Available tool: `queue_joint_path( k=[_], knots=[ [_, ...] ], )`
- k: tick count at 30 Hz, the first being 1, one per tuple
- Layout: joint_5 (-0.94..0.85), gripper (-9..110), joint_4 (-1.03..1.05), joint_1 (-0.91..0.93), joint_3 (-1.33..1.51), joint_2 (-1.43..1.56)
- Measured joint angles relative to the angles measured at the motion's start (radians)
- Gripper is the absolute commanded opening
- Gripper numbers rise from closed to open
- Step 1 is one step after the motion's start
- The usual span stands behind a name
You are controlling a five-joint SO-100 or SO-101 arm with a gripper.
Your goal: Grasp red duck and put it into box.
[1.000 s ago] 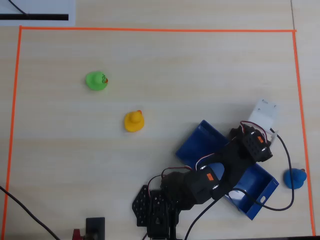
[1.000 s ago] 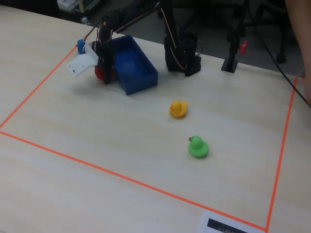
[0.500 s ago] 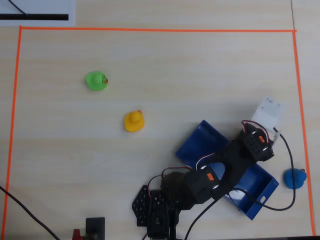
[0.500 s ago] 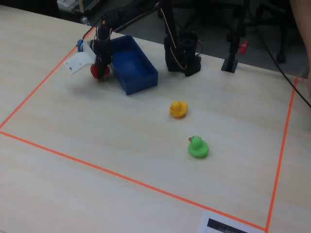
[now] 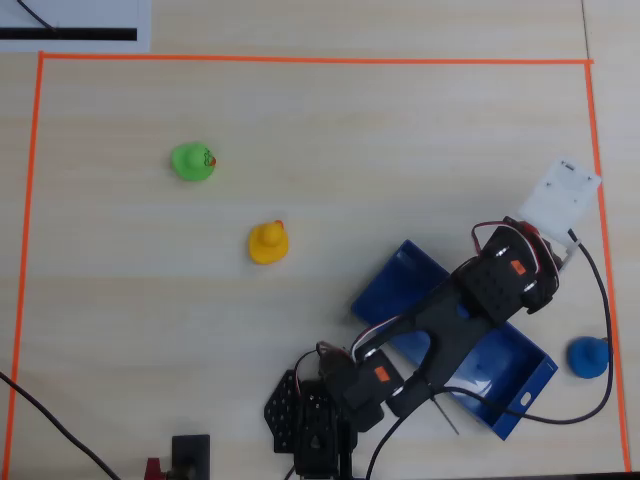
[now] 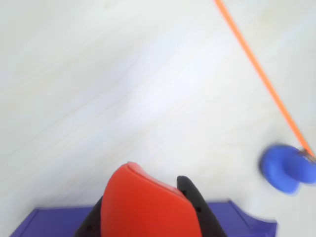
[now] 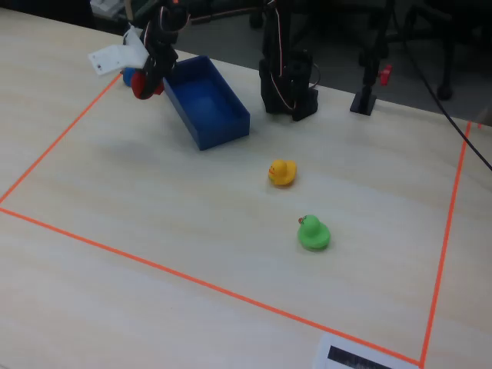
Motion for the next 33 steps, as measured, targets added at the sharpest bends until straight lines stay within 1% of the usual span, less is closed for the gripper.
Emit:
queue_joint_path(
  k=[4,9,15,22,29,33],
  knots=[
    [0.000,0,0.112,0.009,0.000,0.120],
    [-0.015,0,0.253,0.106,0.020,0.252],
    [-0.054,0,0.293,0.209,0.178,0.400],
    [-0.095,0,0.281,0.281,0.433,0.554],
    [-0.163,0,0.132,0.321,0.703,0.678],
    [-0.167,1,0.081,0.318,0.811,0.723]
  ],
)
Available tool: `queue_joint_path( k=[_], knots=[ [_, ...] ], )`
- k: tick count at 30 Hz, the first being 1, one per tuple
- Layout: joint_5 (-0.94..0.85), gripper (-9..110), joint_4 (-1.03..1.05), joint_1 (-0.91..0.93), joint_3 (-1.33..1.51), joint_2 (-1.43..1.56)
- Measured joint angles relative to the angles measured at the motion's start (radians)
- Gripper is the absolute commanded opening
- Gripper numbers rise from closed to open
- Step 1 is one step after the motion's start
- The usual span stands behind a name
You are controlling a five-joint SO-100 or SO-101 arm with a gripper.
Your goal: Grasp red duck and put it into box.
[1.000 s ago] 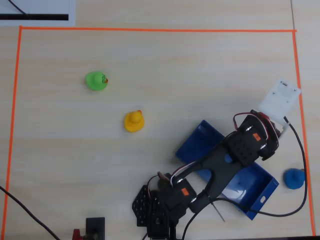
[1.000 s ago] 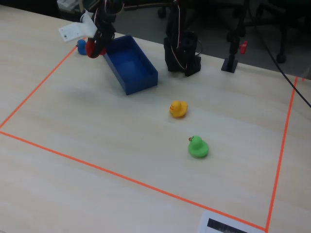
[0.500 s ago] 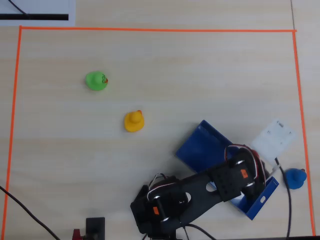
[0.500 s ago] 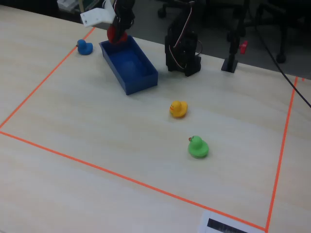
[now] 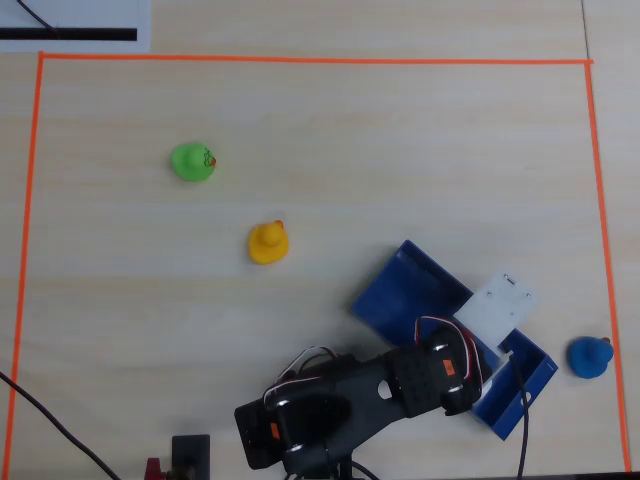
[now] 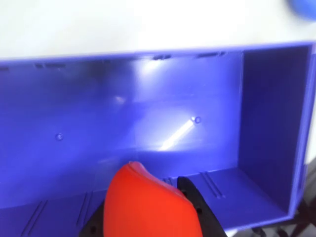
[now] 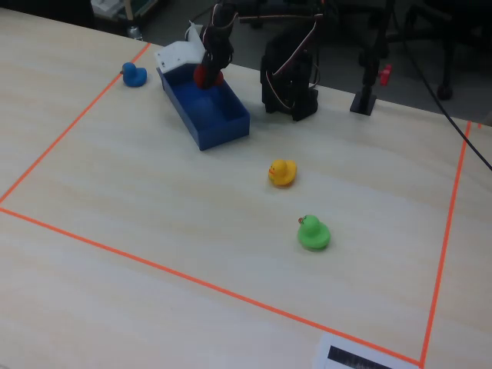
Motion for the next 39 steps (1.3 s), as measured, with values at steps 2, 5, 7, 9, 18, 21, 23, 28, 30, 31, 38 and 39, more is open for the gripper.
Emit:
queue_joint_path(
  k=[2,5,7,9,18,21,23,28,30,31,38,39],
  knots=[
    [0.000,3,-0.032,-0.003,0.029,0.008],
    [0.000,13,-0.100,-0.018,0.064,0.009],
    [0.000,17,-0.141,-0.020,0.080,0.008],
    [-0.003,18,-0.170,-0.020,0.091,-0.006],
    [-0.009,25,-0.186,-0.021,0.114,-0.012],
    [-0.009,26,-0.186,-0.021,0.114,-0.012],
    [-0.009,25,-0.189,-0.021,0.114,-0.009],
    [0.012,24,-0.189,-0.020,0.161,0.089],
    [0.020,20,-0.176,-0.020,0.181,0.155],
    [0.032,18,-0.158,-0.020,0.181,0.190],
    [0.141,0,-0.018,-0.054,0.146,0.275],
    [0.161,0,0.002,-0.066,0.124,0.273]
  ],
)
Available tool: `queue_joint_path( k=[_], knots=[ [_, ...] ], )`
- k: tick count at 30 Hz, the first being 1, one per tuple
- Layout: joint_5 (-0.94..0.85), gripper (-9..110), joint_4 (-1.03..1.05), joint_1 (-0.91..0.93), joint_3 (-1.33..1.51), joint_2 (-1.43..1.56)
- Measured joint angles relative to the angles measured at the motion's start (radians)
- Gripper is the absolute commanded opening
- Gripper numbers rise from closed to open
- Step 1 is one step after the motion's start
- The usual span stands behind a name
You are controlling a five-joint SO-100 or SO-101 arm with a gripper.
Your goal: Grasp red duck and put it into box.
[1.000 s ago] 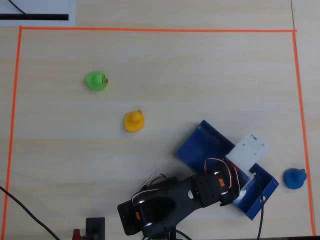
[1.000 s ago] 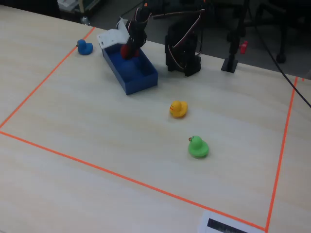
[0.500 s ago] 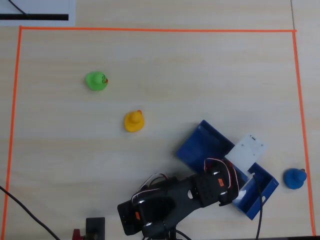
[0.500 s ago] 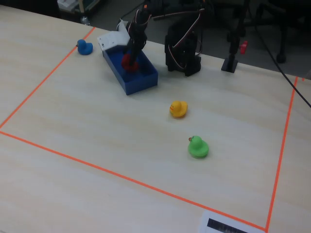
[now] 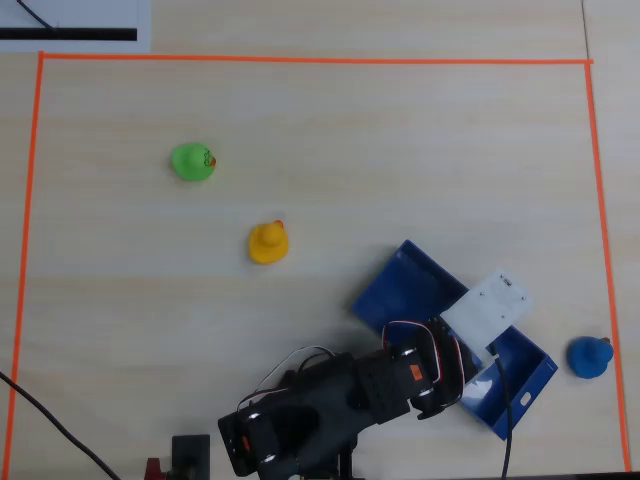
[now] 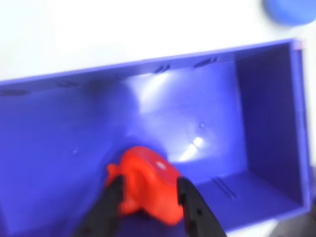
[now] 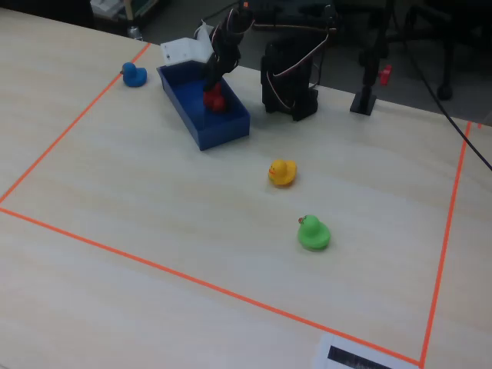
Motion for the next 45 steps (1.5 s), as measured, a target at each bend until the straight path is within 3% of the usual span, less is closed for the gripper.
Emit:
queue_joint_path(
  k=[9,15,20,30,45],
  knots=[
    [0.146,0,0.207,-0.170,-0.330,-0.164],
    [0.190,0,0.345,-0.416,-0.558,-0.261],
    [0.190,0,0.440,-0.676,-0.580,-0.229],
    [0.222,0,0.393,-1.135,-0.241,0.078],
    [0.224,0,0.278,-1.290,0.342,0.477]
  ],
)
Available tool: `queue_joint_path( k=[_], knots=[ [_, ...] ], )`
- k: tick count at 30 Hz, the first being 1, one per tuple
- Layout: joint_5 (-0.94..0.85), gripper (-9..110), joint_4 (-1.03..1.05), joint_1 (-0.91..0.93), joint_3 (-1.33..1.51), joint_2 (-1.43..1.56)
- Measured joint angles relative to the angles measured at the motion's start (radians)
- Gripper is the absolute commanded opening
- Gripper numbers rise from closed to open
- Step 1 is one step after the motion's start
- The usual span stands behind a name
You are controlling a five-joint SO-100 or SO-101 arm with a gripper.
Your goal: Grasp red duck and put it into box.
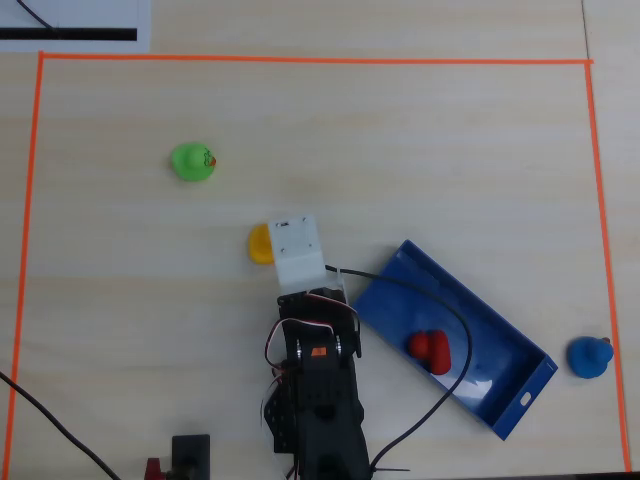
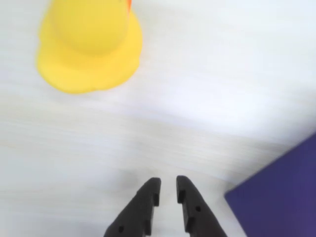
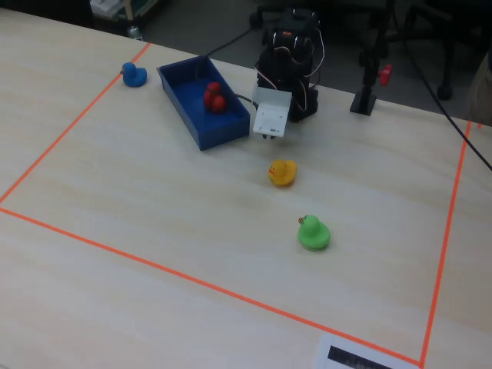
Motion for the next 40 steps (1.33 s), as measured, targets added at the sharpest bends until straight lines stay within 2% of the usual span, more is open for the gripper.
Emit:
queue_joint_path(
  k=[12,19,22,40],
  knots=[
    [0.009,0,-0.003,0.003,0.120,0.091],
    [0.018,1,-0.003,0.003,0.123,0.091],
    [0.043,6,-0.003,0.005,0.129,0.091],
    [0.046,6,-0.003,0.006,0.130,0.091]
  ],
)
